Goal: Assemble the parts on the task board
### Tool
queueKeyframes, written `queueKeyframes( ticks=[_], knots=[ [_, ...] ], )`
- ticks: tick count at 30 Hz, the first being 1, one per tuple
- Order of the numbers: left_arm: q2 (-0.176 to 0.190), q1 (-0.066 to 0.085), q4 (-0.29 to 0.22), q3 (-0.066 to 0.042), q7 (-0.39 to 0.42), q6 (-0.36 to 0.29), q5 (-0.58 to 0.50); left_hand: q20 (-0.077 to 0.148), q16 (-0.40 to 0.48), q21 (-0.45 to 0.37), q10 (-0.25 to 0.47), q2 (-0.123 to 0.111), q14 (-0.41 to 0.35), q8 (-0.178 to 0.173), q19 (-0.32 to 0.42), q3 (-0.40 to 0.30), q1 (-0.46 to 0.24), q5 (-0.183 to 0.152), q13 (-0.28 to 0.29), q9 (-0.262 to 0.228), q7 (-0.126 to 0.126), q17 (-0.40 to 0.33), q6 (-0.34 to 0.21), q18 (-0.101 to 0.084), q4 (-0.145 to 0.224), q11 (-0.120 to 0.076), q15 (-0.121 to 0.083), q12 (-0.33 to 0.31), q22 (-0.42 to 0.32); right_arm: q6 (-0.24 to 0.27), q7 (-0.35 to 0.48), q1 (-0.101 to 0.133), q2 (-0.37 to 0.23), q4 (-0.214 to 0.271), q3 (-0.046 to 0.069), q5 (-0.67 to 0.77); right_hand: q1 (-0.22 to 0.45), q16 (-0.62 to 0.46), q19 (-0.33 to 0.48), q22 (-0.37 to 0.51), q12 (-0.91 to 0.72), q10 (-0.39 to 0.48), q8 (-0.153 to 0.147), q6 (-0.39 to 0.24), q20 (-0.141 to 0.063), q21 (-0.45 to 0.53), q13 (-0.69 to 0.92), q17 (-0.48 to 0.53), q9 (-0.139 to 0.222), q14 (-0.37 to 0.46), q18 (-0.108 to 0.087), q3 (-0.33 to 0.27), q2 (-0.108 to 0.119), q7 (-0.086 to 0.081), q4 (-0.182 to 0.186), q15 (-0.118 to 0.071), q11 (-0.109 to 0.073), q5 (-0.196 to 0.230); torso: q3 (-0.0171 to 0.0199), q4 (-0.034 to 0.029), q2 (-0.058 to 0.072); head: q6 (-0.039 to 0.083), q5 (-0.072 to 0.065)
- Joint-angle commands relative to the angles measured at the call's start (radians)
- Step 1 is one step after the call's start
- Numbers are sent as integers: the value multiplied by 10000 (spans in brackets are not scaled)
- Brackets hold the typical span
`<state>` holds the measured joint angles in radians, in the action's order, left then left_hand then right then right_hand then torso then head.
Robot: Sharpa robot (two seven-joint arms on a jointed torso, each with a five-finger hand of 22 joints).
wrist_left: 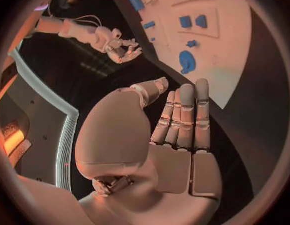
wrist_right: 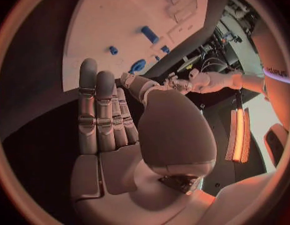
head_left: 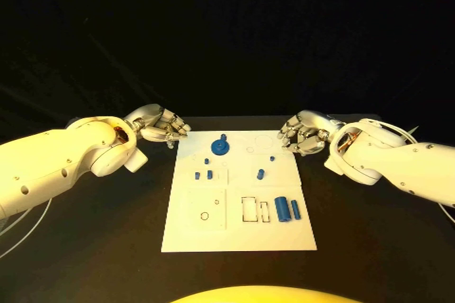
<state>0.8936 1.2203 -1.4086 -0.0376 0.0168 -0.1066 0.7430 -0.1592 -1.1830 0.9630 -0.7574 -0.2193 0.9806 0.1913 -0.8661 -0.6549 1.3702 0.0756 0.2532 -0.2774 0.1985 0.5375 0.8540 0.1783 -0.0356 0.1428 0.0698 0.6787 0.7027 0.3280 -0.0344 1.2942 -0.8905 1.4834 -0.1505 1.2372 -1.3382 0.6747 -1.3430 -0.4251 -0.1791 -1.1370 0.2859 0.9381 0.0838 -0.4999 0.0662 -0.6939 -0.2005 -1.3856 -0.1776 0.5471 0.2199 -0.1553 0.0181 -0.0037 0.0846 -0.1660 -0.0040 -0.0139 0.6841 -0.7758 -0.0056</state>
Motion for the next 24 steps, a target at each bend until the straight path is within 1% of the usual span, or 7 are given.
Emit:
queueKeyframes(
  ticks=[1, 4, 7, 10, 13, 18, 24],
  knots=[
    [92, 5, -250, -13, 935, -631, -2761, -43, 73, -48, -10, 104, -53, -7, -69, 36, 32, 3, -31, -12, 62, -23, 26, 77, 28, 4, -15, -53, -32, -488, -780, -112, 51, 114, -9, 2858, 173, 1374, -366, -1632, 102, -255, -7, 208, -38, -1636, 35, -1081, -51, -460, 242, 85, 49, 1, 65, -24, -2, 70, -10, -38, 3, 50, -119],
    [173, -2, -402, -13, 1077, -732, -3366, -38, 93, -64, -12, 112, -56, 2, -86, 46, 68, 5, -52, -16, 66, -34, 44, 78, 47, 8, -13, -64, -48, -435, -1023, -195, 151, 114, -26, 3380, 284, 2968, -578, -3243, 388, -343, -100, 226, -14, -3211, 34, -2413, -117, -709, 428, 221, 169, 5, 129, -21, 29, 100, -18, -30, -6, 65, -134],
    [222, -6, -495, -14, 1164, -814, -3654, -29, 127, -83, -20, 137, -73, 10, -107, 53, 130, 9, -82, -20, 78, -52, 60, 78, 79, 16, -9, -75, -67, -385, -1202, -264, 256, 53, -42, 3740, 356, 3849, -720, -4233, 647, -145, -225, 114, 12, -4159, 3, -3178, -130, -879, 553, 230, 287, -75, 157, 56, 94, 177, -28, -22, -4, 77, -152],
    [263, -9, -565, -14, 1246, -874, -3869, -27, 138, -89, -27, 146, -80, 13, -110, 56, 146, 8, -90, -21, 82, -57, 66, 77, 86, 18, -8, -76, -72, -319, -1337, -337, 382, -39, -56, 3992, 374, 4417, -761, -4869, 767, -147, -305, 85, 43, -4766, 16, -3649, -164, -951, 620, 230, 344, -91, 166, 79, 114, 232, -35, -29, -6, 84, -176],
    [289, -11, -616, -13, 1325, -901, -4017, -27, 138, -89, -27, 146, -80, 13, -110, 56, 146, 8, -90, -21, 82, -57, 66, 77, 86, 18, -8, -76, -72, -281, -1411, -414, 508, -111, -66, 4156, 377, 4853, -818, -5431, 857, -126, -362, 77, 66, -5296, 21, -4016, -194, -1023, 684, 216, 363, -100, 174, 99, 125, 282, -31, -25, -3, 93, -181],
    [307, -12, -674, -13, 1422, -905, -4171, -26, 147, -94, -34, 152, -84, 18, -115, 62, 160, 6, -98, -23, 85, -62, 74, 77, 93, 20, -7, -77, -77, -278, -1433, -522, 734, -256, -74, 4255, 367, 5245, -862, -5930, 920, -140, -399, 107, 87, -5764, 30, -4347, -235, -1088, 740, 212, 360, -96, 177, 108, 128, 290, -40, -39, -4, 84, -188],
    [318, -12, -710, -13, 1445, -883, -4353, -25, 154, -97, -39, 156, -85, 16, -120, 70, 168, 4, -105, -22, 92, -66, 72, 77, 97, 23, -7, -78, -81, -336, -1426, -655, 989, -454, -81, 4289, 343, 5686, -930, -6488, 932, -253, -408, 186, 91, -6284, 52, -4730, -296, -1176, 806, 274, 303, -75, 180, 109, 110, 262, -30, -45, -5, 72, -161]
  ],
)
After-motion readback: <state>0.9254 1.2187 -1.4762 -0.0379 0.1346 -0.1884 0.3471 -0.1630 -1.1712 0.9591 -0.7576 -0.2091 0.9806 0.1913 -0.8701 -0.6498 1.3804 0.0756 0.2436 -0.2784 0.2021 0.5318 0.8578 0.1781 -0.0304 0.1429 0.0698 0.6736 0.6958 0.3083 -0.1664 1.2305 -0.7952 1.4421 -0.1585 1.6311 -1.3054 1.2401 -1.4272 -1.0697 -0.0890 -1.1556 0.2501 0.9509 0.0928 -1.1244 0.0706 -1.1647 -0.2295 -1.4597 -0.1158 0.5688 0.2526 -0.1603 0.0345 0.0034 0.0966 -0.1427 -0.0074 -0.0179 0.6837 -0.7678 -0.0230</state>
